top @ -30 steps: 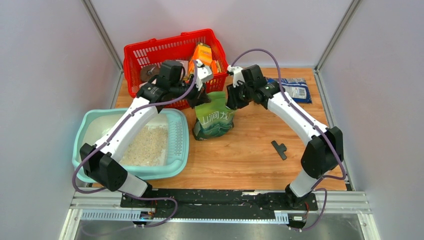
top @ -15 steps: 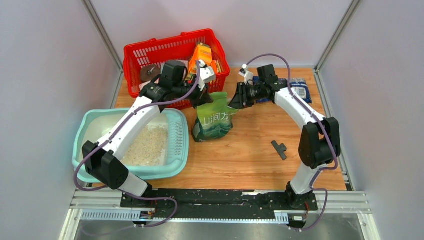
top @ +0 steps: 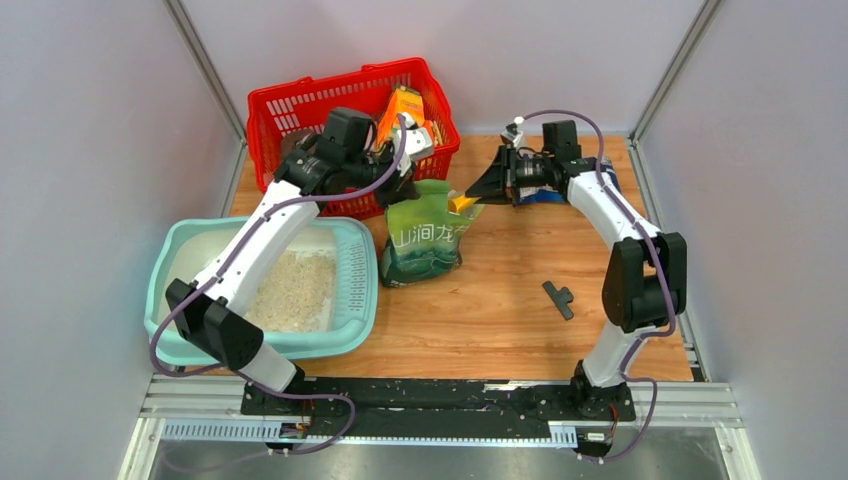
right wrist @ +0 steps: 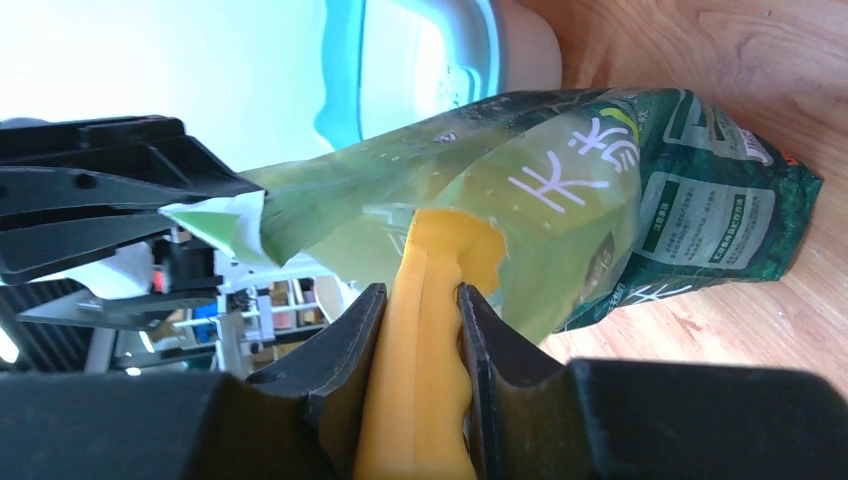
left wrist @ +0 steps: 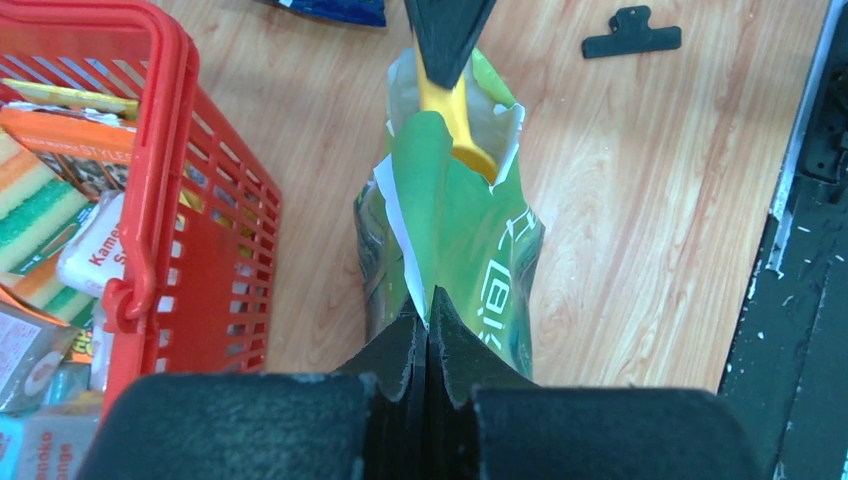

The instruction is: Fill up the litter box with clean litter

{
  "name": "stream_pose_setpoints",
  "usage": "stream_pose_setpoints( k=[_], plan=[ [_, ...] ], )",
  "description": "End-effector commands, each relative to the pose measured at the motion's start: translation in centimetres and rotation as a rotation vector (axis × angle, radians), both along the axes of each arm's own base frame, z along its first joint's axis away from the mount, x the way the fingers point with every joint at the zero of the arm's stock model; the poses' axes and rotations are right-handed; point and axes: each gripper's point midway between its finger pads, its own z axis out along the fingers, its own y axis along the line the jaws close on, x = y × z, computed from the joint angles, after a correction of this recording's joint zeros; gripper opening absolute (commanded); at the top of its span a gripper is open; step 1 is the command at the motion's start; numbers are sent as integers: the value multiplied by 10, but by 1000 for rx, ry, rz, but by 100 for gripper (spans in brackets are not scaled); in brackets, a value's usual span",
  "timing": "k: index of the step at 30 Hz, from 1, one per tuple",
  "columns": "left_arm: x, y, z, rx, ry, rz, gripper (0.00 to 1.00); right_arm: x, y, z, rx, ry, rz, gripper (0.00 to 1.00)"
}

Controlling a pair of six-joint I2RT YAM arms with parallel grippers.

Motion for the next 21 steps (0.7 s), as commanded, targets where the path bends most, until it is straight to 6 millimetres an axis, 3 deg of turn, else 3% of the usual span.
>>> stream_pose_setpoints(
  k=[1,8,11,13,19,20,21],
  plan=[
    [15,-12,112,-158,-365,-52,0,2,-17,28,121,51,14,0],
    [26,-14,139,-167,-500,-58,0,6,-38,20,136,44,-34,0],
    [24,-12,128,-152,-482,-62,0,8,-44,26,158,20,-61,0],
    [20,-11,125,-142,-504,-81,0,6,-48,20,161,43,-69,0],
    [17,-6,114,-90,-552,-105,0,-14,-51,13,204,87,-74,0],
    [18,-5,111,-84,-547,-103,0,-9,-52,19,216,16,-83,0],
    [17,-4,111,-80,-554,-100,0,-8,-54,23,235,53,-103,0]
  ],
)
